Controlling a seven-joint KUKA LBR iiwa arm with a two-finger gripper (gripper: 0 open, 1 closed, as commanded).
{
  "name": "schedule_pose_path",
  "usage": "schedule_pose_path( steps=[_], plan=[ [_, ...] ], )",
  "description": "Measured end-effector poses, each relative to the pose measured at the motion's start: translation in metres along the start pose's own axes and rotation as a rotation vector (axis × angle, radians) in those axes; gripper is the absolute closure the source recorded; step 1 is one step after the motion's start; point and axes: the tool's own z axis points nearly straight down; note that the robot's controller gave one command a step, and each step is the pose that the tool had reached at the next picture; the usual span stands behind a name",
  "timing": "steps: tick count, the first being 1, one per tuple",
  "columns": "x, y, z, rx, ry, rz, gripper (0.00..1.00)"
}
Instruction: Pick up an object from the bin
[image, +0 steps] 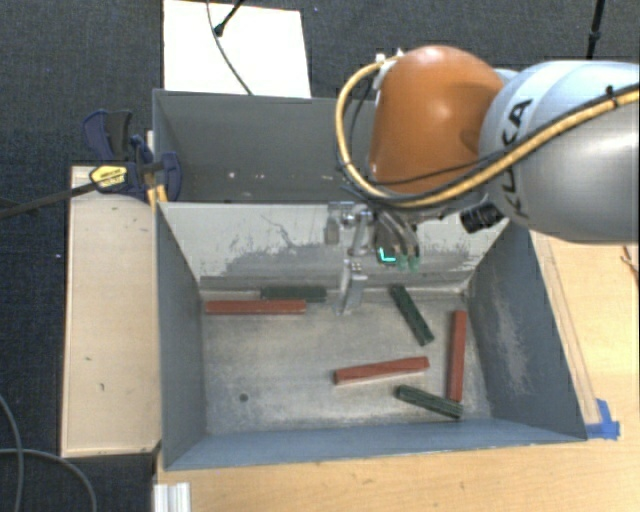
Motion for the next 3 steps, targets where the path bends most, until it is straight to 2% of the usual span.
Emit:
schedule_pose_path(
  steps=[1, 2, 3],
  plan=[
    [0.074, -0.065, 0.147, 0.001, 0.005, -0.118, 0.00],
    [0.056, -0.103, 0.174, 0.002, -0.003, -0.152, 0.00],
    [0.057, -0.100, 0.172, 0.000, -0.004, -0.151, 1.00]
  ],
)
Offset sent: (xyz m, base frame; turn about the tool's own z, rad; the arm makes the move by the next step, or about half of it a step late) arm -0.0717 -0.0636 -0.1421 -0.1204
